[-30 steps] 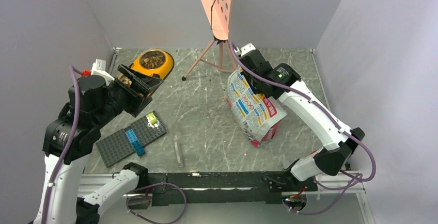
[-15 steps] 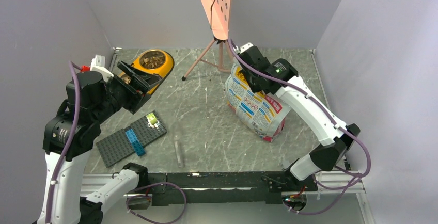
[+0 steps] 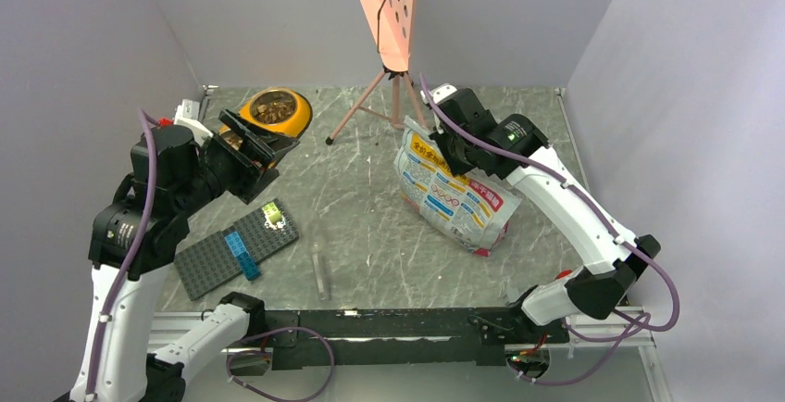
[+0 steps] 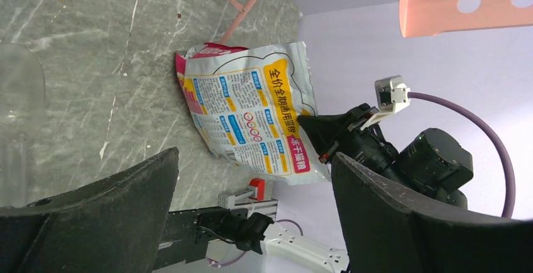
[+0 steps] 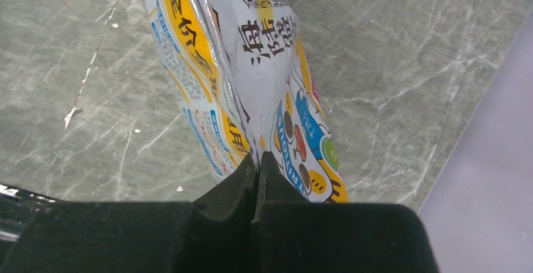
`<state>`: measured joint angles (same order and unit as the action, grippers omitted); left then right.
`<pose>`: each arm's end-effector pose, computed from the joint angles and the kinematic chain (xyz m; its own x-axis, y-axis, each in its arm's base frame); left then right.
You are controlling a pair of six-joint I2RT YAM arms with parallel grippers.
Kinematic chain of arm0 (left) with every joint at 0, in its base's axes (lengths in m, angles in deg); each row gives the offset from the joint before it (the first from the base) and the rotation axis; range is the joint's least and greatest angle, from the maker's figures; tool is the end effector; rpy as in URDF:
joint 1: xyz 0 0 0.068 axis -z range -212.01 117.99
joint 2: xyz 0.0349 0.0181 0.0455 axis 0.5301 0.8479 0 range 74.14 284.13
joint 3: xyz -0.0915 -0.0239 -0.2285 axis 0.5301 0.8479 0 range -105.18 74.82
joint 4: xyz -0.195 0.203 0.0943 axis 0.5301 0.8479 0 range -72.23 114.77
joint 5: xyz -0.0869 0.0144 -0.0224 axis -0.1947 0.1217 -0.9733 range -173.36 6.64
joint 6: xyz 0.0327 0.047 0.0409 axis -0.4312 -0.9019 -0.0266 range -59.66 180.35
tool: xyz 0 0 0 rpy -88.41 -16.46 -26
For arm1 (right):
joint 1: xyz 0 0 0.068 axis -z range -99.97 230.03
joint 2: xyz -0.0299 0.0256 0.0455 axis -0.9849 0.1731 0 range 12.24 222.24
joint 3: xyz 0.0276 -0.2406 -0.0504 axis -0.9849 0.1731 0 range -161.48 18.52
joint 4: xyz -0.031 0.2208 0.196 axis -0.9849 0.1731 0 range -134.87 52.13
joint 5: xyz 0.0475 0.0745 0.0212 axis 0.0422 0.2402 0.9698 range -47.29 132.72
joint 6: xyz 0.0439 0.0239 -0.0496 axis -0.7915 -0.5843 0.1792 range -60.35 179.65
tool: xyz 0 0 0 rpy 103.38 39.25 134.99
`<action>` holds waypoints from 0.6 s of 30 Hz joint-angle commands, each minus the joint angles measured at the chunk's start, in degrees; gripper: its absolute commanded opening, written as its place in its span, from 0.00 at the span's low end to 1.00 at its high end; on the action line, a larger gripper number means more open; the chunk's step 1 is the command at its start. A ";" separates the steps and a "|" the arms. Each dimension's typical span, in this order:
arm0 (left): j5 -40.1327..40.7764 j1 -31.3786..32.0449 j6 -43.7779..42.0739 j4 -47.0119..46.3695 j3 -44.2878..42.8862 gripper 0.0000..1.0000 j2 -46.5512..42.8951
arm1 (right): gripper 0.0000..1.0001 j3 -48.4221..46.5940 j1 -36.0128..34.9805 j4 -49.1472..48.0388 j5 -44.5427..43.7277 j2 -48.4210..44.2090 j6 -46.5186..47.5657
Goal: Serve the pet food
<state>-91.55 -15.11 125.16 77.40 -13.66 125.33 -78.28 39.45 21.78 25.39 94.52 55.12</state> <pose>0.1705 -0.0604 0.4677 -0.5293 -0.7753 -0.3446 -0.1531 0.4868 -0.8600 0.2586 0.1987 0.3760 -0.6358 -0.4452 -0.6305 -0.4332 0.8819 -0.1859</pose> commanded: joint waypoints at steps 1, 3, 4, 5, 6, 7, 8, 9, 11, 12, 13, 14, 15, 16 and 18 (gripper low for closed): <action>-1.31 -0.31 1.45 -2.73 1.15 0.93 -0.87 | 0.00 -6.31 0.10 -6.14 -12.43 -3.52 -2.60; -1.38 -0.30 1.54 -2.92 1.38 0.93 -0.86 | 0.00 -8.18 0.27 -4.04 -17.36 -3.49 -2.66; -1.51 -0.32 1.61 -2.94 1.29 0.93 -0.73 | 0.00 -8.88 0.43 -3.24 -19.30 -3.52 -2.59; -1.62 -0.34 1.56 -2.90 1.18 0.93 -0.58 | 0.00 -9.46 0.61 -2.41 -21.06 -3.71 -2.59; -1.80 -0.31 1.51 -2.86 1.07 0.93 -0.39 | 0.00 -9.93 0.92 -1.66 -22.67 -3.97 -2.73; -1.91 -0.31 1.39 -2.86 0.90 0.93 -0.21 | 0.00 -10.33 1.40 -1.09 -24.00 -4.27 -2.85; -2.06 -0.33 1.40 -2.78 0.80 0.93 -0.10 | 0.00 -10.58 1.82 -0.54 -24.74 -4.60 -2.97; -2.30 -0.30 1.26 -2.77 0.78 0.93 -0.03 | 0.00 -10.80 2.09 -0.07 -25.68 -4.91 -3.08; -2.65 -0.30 1.02 -2.84 0.77 0.93 0.17 | 0.00 -11.06 2.69 0.45 -27.04 -5.78 -3.20; -2.89 -0.31 0.83 -2.86 0.70 0.93 0.28 | 0.00 -11.29 2.93 0.56 -27.63 -6.26 -3.20; -3.16 -0.30 0.69 -2.86 0.64 0.93 0.42 | 0.00 -11.66 3.26 0.71 -28.05 -6.65 -3.08; -3.42 -0.36 0.49 -2.86 0.54 0.93 0.58 | 0.00 -12.19 3.69 1.01 -28.37 -6.85 -2.96; -3.75 -0.39 0.29 -2.86 0.44 0.93 0.81 | 0.00 -12.93 4.15 1.50 -28.62 -6.85 -2.75; -4.03 -0.43 -0.02 -2.80 0.30 0.93 1.02 | 0.00 -13.50 4.72 1.92 -29.09 -6.74 -2.62; -4.72 -0.40 -0.44 -2.86 0.00 0.93 1.49 | 0.00 -13.72 5.97 1.69 -29.98 -6.45 -2.24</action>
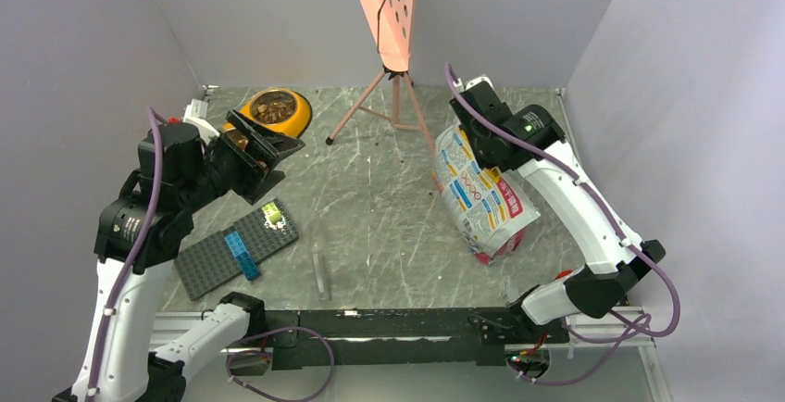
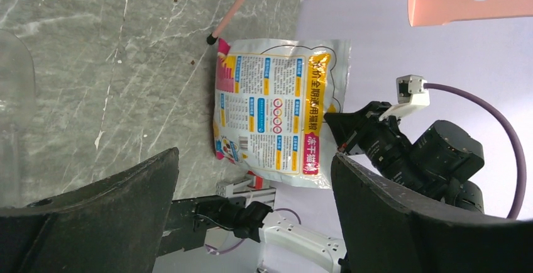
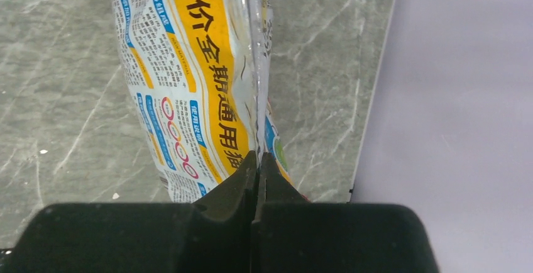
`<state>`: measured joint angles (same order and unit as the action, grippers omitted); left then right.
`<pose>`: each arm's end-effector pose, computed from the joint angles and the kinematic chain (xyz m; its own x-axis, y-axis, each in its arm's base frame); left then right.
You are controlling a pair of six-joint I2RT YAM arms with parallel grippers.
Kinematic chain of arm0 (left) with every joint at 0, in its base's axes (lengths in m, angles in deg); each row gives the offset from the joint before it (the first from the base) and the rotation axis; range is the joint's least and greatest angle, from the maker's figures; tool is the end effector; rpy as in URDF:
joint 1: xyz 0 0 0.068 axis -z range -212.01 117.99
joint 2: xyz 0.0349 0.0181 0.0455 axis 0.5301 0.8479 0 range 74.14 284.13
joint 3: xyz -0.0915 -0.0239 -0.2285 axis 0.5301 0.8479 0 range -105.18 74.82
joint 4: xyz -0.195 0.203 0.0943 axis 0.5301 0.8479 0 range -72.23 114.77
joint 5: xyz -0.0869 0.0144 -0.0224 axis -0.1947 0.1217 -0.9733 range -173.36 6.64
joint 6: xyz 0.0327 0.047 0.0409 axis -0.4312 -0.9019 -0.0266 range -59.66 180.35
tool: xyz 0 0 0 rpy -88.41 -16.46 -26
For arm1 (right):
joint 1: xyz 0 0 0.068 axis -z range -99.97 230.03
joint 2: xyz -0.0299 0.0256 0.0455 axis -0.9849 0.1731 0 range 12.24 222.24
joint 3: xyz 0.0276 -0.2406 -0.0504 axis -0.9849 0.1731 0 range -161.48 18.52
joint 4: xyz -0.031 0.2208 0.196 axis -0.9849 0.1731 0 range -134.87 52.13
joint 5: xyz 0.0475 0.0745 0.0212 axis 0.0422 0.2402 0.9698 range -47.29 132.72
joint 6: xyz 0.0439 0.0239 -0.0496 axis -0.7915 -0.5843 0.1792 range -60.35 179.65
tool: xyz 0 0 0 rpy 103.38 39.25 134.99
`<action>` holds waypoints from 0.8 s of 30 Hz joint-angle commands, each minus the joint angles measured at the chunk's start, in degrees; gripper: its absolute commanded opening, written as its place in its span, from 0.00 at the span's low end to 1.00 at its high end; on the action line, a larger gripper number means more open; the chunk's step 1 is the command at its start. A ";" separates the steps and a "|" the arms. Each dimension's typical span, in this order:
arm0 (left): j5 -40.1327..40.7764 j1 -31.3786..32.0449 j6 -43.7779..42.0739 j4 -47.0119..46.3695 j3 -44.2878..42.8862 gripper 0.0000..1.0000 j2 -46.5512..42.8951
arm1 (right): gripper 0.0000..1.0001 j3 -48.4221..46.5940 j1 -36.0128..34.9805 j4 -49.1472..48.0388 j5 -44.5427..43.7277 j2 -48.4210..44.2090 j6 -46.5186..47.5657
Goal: Serve the pet food
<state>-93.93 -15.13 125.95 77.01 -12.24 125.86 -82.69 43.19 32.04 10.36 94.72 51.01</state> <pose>0.1768 -0.0647 0.4594 -0.5663 -0.7637 -0.3100 -0.1690 0.4756 -0.8633 0.2601 0.1562 0.3923 -0.7145 -0.3767 -0.5896 -0.1752 0.9122 -0.3704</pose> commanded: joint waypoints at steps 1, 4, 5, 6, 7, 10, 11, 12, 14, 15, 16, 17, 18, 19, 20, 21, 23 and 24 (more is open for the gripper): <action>-2.70 -0.39 -1.45 -2.54 -1.58 0.93 1.19 | 0.00 -9.20 3.07 -9.03 -15.23 -6.44 2.03; -3.90 -0.61 -2.25 -2.51 -2.06 0.93 1.92 | 0.00 -10.11 6.60 -10.10 -15.67 -5.04 1.78; -4.42 -0.81 -2.59 -2.43 -2.38 0.93 2.26 | 0.00 -11.25 8.47 -10.16 -15.86 -4.00 1.57; -4.98 -1.04 -3.04 -2.27 -2.81 0.93 2.57 | 0.00 -12.29 9.96 -10.30 -15.95 -2.95 1.46; -5.54 -1.27 -3.53 -1.98 -3.25 0.93 2.92 | 0.00 -13.24 11.24 -10.55 -15.98 -1.86 1.36; -7.87 -1.99 -5.05 -1.32 -4.87 0.93 4.14 | 0.00 -14.67 13.89 -11.73 -17.18 2.08 1.19; -8.63 -2.33 -5.79 -0.98 -5.47 0.93 4.64 | 0.00 -15.42 14.47 -11.58 -18.00 3.61 1.07; -9.39 -2.61 -6.37 -0.54 -6.22 0.93 5.10 | 0.00 -16.62 14.84 -11.20 -18.54 5.32 0.63; -10.46 -3.19 -7.76 0.50 -7.71 0.93 5.80 | 0.00 -18.22 15.20 -11.29 -18.56 7.91 0.24; -10.85 -3.52 -8.37 1.05 -8.24 0.93 6.04 | 0.00 -18.55 15.26 -11.65 -18.29 8.94 0.16; -11.20 -3.79 -8.93 1.53 -8.62 0.93 6.14 | 0.00 -18.53 15.22 -12.02 -17.72 10.08 0.17; -11.72 -4.13 -9.33 1.82 -8.80 0.93 6.11 | 0.00 -18.35 15.22 -12.41 -16.77 10.69 0.14; -12.32 -4.53 -9.69 1.98 -8.70 0.93 6.11 | 0.00 -18.01 15.26 -12.89 -15.76 11.15 0.03; -13.16 -5.02 -9.90 1.95 -8.59 0.93 6.11 | 0.00 -17.60 15.22 -13.37 -14.51 11.43 -0.09; -14.02 -5.55 -10.10 1.86 -8.48 0.93 6.11 | 0.00 -17.02 15.22 -13.63 -13.56 11.66 -0.30; -14.73 -6.00 -10.33 1.84 -8.45 0.93 6.15 | 0.00 -16.52 15.14 -13.90 -12.51 11.85 -0.50; -15.85 -6.68 -10.56 1.76 -8.47 0.93 6.27 | 0.00 -15.29 15.17 -14.51 -10.35 12.01 -0.44; -16.23 -6.89 -10.62 1.75 -8.51 0.93 6.35 | 0.00 -14.66 15.14 -15.03 -8.38 11.96 -0.38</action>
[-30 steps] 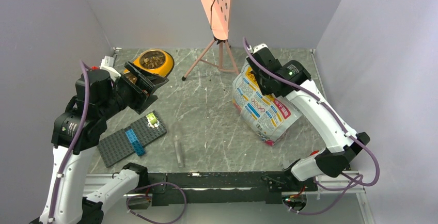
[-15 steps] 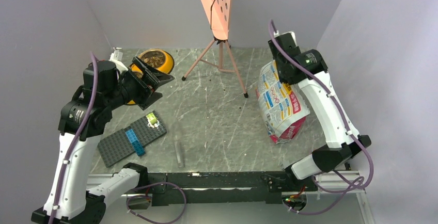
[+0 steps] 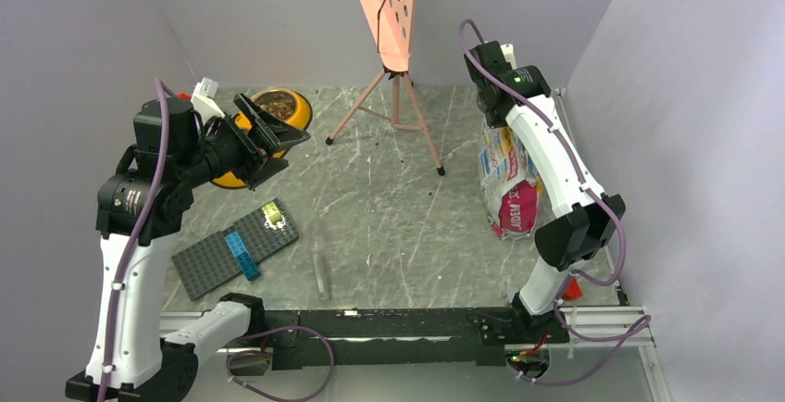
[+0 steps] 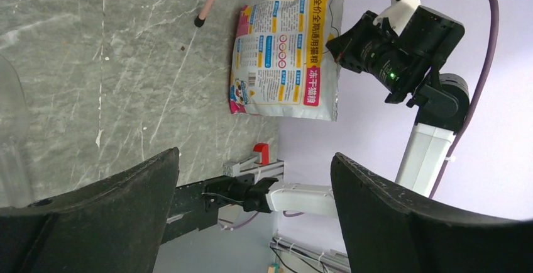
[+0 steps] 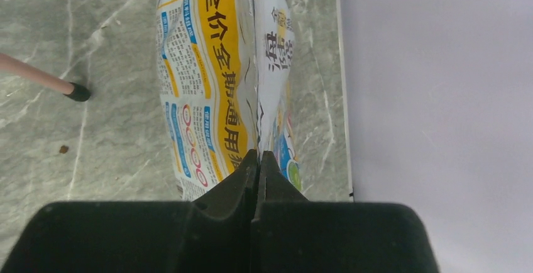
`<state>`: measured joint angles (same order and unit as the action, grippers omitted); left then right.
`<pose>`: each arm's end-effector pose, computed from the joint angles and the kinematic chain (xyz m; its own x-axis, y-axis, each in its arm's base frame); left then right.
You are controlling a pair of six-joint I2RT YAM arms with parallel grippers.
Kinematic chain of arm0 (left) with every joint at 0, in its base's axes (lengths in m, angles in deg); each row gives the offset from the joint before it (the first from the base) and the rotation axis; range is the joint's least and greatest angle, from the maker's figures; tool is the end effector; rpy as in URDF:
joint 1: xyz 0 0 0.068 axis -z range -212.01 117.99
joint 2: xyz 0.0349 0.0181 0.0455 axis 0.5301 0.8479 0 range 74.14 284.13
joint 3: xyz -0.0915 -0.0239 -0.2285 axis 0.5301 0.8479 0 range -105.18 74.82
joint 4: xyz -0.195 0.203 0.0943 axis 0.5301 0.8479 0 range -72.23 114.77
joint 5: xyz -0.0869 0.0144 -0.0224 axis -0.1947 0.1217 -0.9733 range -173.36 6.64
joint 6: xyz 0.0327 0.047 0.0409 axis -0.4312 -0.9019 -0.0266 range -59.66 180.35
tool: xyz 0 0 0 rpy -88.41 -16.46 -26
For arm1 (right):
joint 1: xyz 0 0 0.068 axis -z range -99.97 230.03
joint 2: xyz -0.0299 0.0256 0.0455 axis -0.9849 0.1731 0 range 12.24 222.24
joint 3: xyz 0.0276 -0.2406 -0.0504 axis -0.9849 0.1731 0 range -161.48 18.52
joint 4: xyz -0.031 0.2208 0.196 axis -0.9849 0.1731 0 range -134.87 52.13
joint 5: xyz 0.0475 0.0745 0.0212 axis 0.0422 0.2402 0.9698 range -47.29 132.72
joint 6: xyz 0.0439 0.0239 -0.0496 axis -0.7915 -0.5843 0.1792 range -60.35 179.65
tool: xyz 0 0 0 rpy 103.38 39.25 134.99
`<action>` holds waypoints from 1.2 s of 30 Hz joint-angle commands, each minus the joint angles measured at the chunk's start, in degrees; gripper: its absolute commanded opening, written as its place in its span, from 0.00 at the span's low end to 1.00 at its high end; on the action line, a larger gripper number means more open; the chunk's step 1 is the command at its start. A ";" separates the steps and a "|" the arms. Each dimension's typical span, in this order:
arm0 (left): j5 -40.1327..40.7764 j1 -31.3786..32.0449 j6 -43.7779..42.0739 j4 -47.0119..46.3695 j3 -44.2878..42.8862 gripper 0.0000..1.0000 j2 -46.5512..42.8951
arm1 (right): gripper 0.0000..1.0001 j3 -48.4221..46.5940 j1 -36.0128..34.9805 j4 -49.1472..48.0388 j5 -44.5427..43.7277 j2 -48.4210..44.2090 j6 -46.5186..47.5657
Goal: Serve the pet food
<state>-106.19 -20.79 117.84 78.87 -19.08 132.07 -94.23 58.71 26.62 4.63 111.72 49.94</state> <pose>0.1941 -0.0613 0.4753 -0.6657 -0.6603 -0.3476 -0.0698 0.5188 -0.8520 0.3698 0.1061 0.3696 -0.7778 -0.1610 -0.6076 0.1499 0.8912 -0.4281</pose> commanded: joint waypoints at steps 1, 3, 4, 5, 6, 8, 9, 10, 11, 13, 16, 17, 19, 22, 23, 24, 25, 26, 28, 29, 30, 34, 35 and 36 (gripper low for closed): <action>-4.41 -1.50 -2.56 -0.10 -1.67 0.93 0.18 | 0.00 -2.59 -0.39 -9.95 -1.32 -5.07 0.55; -4.79 -1.87 -2.65 -0.29 -1.43 0.93 0.10 | 0.00 -1.59 -0.39 -10.62 1.10 -5.45 0.53; -4.91 -2.09 -2.65 -0.28 -1.26 0.93 -0.04 | 0.00 -1.13 -0.39 -11.04 1.84 -5.66 0.43; -5.02 -2.25 -2.65 -0.36 -1.01 0.93 -0.14 | 0.03 -0.86 -0.34 -11.35 2.21 -5.74 0.33; -5.11 -2.40 -2.57 -0.48 -0.71 0.93 -0.25 | 0.08 -0.77 -0.38 -11.33 2.44 -5.66 0.38; -5.36 -2.67 -2.35 -0.82 0.06 0.93 -0.57 | 0.16 -1.03 -0.38 -11.08 2.65 -5.18 0.75; -5.44 -2.77 -2.18 -1.07 0.43 0.93 -0.65 | 0.19 -1.25 -0.34 -10.84 2.54 -4.90 0.97; -5.61 -2.86 -1.96 -1.31 0.81 0.93 -0.77 | 0.23 -1.41 -0.36 -10.57 2.38 -4.53 1.20; -5.72 -2.92 -1.79 -1.60 1.17 0.93 -0.85 | 0.27 -1.75 -0.38 -10.37 2.31 -4.24 1.45; -5.83 -3.02 -1.61 -1.93 1.50 0.93 -0.96 | 0.34 -2.47 -0.39 -9.95 2.78 -3.57 1.94; -5.78 -3.05 -1.60 -1.99 1.60 0.93 -0.89 | 0.42 -3.29 -0.37 -9.49 4.06 -3.23 2.41; -5.69 -3.12 -1.55 -2.03 1.66 0.93 -0.89 | 0.44 -3.43 -0.38 -9.44 4.72 -3.16 2.61; -5.64 -3.14 -1.36 -2.32 1.94 0.93 -1.02 | 0.50 -3.46 -0.39 -9.82 7.59 -3.47 3.28; -5.66 -3.14 -1.16 -2.69 2.30 0.93 -0.96 | 0.60 -3.11 -0.49 -11.07 11.03 -4.35 3.77; -5.71 -3.19 -1.11 -2.78 2.40 0.93 -0.93 | 0.62 -2.98 -0.55 -11.61 12.71 -4.57 4.15; -5.79 -3.19 -1.07 -2.87 2.53 0.93 -0.87 | 0.65 -2.51 -0.56 -12.25 14.91 -4.90 4.64; -5.82 -3.22 -0.95 -2.98 2.65 0.93 -0.89 | 0.69 -1.97 -0.64 -13.11 16.95 -5.24 4.98; -5.97 -3.22 -0.83 -3.19 2.80 0.93 -0.88 | 0.72 -1.34 -0.69 -13.89 18.91 -5.64 5.19; -6.07 -3.22 -0.72 -3.35 2.98 0.93 -0.97 | 0.77 -0.33 -0.97 -15.01 22.01 -6.36 4.91; -6.04 -3.22 -0.79 -3.31 3.02 0.93 -0.93 | 0.78 -0.33 -1.15 -15.17 22.73 -6.48 4.65; -5.97 -3.23 -0.80 -3.32 3.07 0.93 -0.90 | 0.79 -0.55 -1.30 -15.15 23.53 -6.49 4.24; -6.17 -3.23 -0.72 -3.42 3.38 0.93 -1.07 | 0.83 -1.50 -2.42 -15.02 26.28 -7.25 2.36; -6.10 -3.23 -0.84 -3.36 3.30 0.93 -1.02 | 0.83 -1.82 -2.52 -14.99 27.16 -7.75 1.55; -6.10 -3.23 -0.93 -3.24 3.17 0.93 -1.06 | 0.84 -2.16 -2.64 -14.91 27.85 -8.20 0.85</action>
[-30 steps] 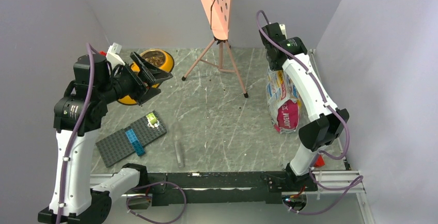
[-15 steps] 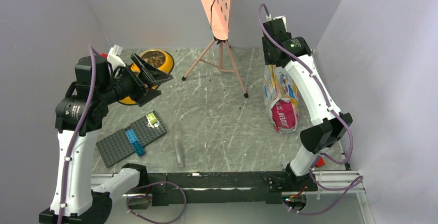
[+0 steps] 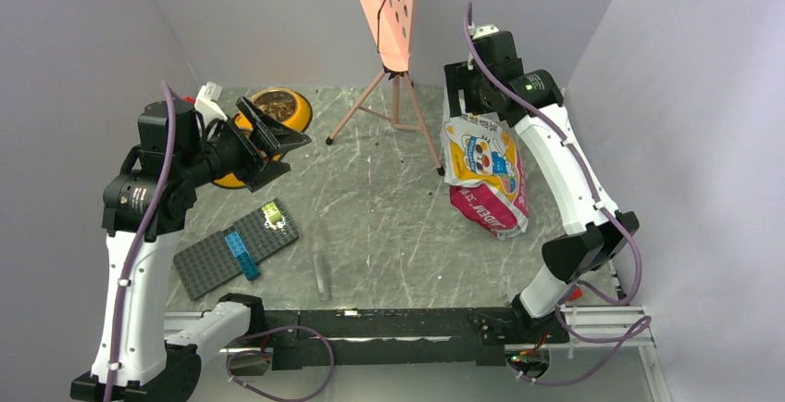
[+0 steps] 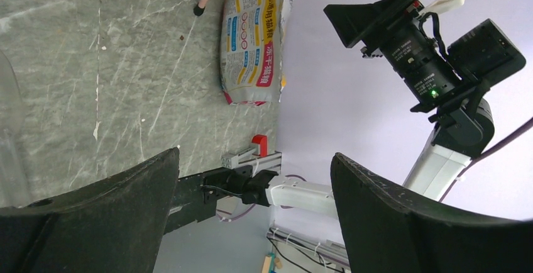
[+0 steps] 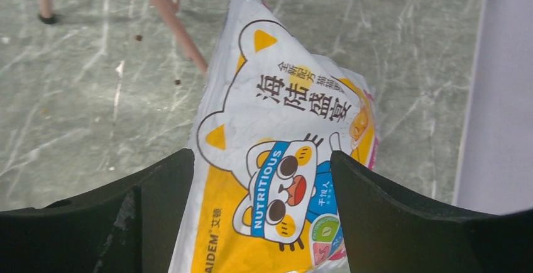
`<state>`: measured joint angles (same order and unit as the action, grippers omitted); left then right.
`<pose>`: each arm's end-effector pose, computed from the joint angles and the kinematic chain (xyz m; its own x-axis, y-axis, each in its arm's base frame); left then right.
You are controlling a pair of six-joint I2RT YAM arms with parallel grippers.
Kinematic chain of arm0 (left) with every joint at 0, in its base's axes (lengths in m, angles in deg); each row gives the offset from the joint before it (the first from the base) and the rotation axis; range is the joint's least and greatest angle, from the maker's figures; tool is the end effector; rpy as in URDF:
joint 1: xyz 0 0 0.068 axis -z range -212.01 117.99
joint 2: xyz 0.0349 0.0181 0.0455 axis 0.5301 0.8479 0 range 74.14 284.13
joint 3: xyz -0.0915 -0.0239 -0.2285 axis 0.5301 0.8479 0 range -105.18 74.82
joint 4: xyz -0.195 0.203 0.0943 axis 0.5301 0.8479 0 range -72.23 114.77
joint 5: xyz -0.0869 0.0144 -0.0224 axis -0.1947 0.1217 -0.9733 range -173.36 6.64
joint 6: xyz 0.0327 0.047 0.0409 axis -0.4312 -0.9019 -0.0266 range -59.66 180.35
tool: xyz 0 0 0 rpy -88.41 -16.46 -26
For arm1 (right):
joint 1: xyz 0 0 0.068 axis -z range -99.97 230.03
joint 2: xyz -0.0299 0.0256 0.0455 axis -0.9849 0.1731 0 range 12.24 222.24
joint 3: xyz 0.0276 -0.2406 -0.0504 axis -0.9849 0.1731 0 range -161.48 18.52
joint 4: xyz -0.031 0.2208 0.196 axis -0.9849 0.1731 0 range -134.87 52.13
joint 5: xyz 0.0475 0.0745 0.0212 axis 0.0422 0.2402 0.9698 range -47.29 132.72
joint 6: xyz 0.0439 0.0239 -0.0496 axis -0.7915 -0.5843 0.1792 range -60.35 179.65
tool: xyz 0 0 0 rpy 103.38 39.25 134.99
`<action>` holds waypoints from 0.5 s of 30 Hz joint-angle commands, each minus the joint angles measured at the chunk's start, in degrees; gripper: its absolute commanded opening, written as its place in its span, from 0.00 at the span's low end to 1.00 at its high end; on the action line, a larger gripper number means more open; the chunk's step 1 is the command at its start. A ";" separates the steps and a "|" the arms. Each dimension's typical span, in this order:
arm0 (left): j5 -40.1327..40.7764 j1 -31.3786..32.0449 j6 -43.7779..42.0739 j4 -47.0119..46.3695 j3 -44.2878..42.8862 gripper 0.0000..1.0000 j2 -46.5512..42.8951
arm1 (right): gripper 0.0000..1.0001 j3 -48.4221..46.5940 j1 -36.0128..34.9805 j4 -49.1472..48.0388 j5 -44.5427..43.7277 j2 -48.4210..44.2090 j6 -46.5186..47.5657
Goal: Serve the pet food
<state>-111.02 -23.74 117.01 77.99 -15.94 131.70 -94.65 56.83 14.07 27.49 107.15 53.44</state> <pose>0.2015 -0.0563 0.4620 -0.6954 -0.6466 -0.3134 -0.0808 0.5037 -0.8601 0.3627 0.1389 0.4112 -0.6170 -0.1508 -0.7724 -0.1310 0.9875 -0.0881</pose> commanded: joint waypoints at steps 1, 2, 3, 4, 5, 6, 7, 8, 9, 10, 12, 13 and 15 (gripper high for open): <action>-1.18 -0.27 -0.14 -2.31 -0.07 0.93 -0.68 | 0.84 -2.32 -0.79 -2.15 5.64 -4.20 -3.33; -1.13 -0.30 -0.22 -2.31 -0.16 0.93 -0.76 | 0.84 -2.89 -0.79 -1.75 6.13 -4.87 -4.14; -1.09 -0.30 -0.19 -2.37 -0.20 0.93 -0.78 | 0.85 -3.46 -0.87 -1.37 6.43 -5.62 -4.80; -1.20 -0.33 -0.23 -2.47 -0.31 0.94 -0.85 | 0.85 -3.96 -0.88 -0.98 6.51 -6.52 -5.54; -1.24 -0.36 -0.28 -2.55 -0.56 0.94 -0.86 | 0.86 -4.48 -0.87 -0.41 6.38 -7.39 -6.13; -1.36 -0.36 -0.43 -2.75 -0.93 0.94 -0.80 | 0.89 -5.00 -0.80 -0.02 6.35 -8.61 -6.70; -1.42 -0.36 -0.82 -2.90 -1.57 0.95 -0.60 | 0.90 -5.49 -0.81 0.36 6.20 -9.82 -7.29; -1.29 -0.36 -1.30 -2.73 -2.52 0.96 -0.34 | 0.93 -5.91 -0.79 0.61 6.08 -11.16 -7.84; -1.04 -0.41 -1.94 -2.56 -3.59 0.96 -0.04 | 0.94 -6.00 -0.83 0.55 6.03 -12.86 -8.24; -0.80 -0.45 -2.60 -2.47 -4.92 0.97 0.31 | 0.99 -5.91 -0.81 0.16 5.75 -14.75 -8.54; -0.08 -0.45 -4.68 -2.79 -8.01 0.97 1.20 | 1.00 -4.68 -0.82 -1.86 4.71 -19.39 -8.93; 0.30 -0.45 -5.70 -3.28 -9.91 0.98 1.56 | 1.00 -3.89 -0.84 -3.22 3.93 -21.77 -9.24; 1.97 -0.47 -8.45 -3.83 -14.61 0.99 2.39 | 1.00 -1.99 -0.79 -6.58 2.50 -27.73 -9.24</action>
<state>-110.78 -23.85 114.45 78.23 -22.14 133.60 -97.08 55.93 14.11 32.47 90.15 46.11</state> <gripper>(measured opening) 0.978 0.995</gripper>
